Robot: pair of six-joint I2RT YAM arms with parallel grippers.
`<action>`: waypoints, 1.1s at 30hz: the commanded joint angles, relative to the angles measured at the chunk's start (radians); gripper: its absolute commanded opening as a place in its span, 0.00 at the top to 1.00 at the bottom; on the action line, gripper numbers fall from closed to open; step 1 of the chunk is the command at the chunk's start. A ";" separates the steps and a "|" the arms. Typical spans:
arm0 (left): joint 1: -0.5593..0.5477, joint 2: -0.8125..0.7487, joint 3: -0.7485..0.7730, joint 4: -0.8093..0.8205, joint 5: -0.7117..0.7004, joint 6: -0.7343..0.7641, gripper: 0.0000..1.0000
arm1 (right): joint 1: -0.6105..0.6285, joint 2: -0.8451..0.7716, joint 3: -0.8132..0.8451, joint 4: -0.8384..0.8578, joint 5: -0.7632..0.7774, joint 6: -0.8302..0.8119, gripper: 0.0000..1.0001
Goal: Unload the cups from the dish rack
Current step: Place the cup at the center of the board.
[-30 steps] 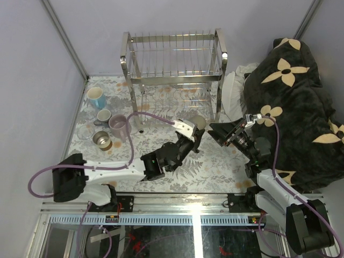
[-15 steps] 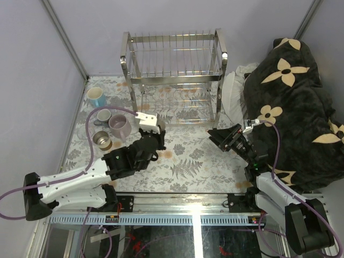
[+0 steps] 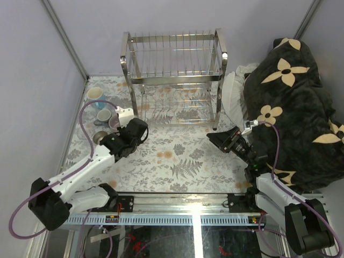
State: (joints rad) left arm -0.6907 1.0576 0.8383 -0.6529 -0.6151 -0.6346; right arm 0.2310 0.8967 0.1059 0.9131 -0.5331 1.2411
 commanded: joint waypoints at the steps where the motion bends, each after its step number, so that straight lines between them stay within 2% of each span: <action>1: 0.064 0.077 -0.004 -0.019 0.065 -0.023 1.00 | 0.002 -0.050 0.018 -0.049 -0.023 -0.081 0.01; 9: 0.184 0.223 -0.006 -0.008 0.147 -0.016 1.00 | 0.002 -0.094 0.017 -0.085 -0.031 -0.092 0.00; 16: 0.240 0.230 -0.021 -0.033 0.195 -0.011 1.00 | 0.002 -0.099 0.018 -0.097 -0.036 -0.093 0.01; 24: 0.384 0.167 -0.067 -0.047 0.295 -0.006 0.99 | 0.002 -0.074 0.013 -0.059 -0.056 -0.066 0.00; 33: 0.490 0.271 -0.061 -0.028 0.406 0.038 0.99 | 0.002 -0.071 0.014 -0.065 -0.056 -0.067 0.00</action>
State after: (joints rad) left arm -0.2329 1.2968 0.7723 -0.6949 -0.2733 -0.6323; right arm 0.2310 0.8249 0.1059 0.7975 -0.5694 1.1770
